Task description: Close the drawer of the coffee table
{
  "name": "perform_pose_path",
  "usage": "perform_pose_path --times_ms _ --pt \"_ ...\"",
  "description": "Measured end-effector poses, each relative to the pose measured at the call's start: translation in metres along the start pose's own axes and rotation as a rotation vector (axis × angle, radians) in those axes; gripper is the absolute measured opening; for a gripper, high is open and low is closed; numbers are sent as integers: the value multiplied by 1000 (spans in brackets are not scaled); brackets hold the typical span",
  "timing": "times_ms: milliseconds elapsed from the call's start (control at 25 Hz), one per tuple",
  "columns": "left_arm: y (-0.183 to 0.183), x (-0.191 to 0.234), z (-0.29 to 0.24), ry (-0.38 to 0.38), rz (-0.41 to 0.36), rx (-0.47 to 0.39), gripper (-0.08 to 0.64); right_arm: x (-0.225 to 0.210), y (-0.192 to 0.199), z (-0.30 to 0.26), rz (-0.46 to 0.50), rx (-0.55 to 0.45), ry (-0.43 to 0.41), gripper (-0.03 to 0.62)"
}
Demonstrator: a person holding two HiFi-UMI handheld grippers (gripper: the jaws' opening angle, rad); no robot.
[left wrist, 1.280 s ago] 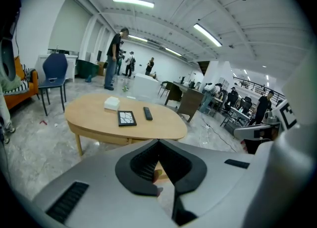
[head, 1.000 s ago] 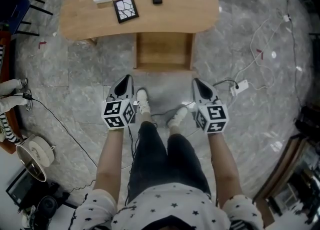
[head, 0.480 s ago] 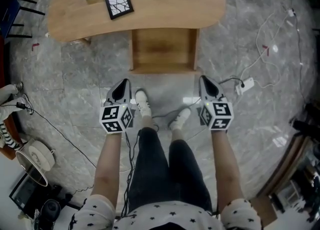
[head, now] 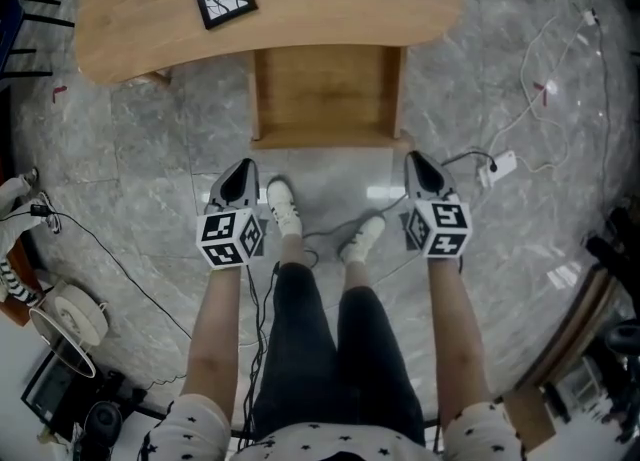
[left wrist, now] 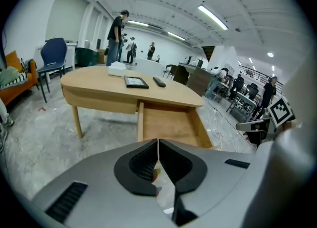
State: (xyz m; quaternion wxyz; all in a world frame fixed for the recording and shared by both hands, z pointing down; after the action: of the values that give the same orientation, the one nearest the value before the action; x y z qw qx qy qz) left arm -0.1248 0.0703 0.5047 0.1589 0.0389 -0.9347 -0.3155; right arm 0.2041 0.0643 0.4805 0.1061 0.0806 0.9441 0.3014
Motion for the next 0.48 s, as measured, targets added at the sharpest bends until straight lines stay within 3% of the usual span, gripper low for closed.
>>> perform_pose_path --times_ms 160,480 --pt "10 7 -15 8 -8 7 14 -11 15 -13 -10 18 17 62" --pt "28 16 -42 35 -43 27 114 -31 49 -39 -36 65 30 141"
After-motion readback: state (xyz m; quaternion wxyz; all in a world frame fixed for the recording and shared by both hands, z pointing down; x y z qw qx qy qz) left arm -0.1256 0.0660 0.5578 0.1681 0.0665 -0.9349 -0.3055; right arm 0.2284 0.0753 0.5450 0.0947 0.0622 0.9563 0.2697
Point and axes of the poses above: the fingertips, and each gripper's own axes: z backward along the fingers, x to its left, y out of its underside, the point moved 3 cm from there along z, backward along the fingers, and after that the axes turned 4 degrees about x, right-handed, at the moved point
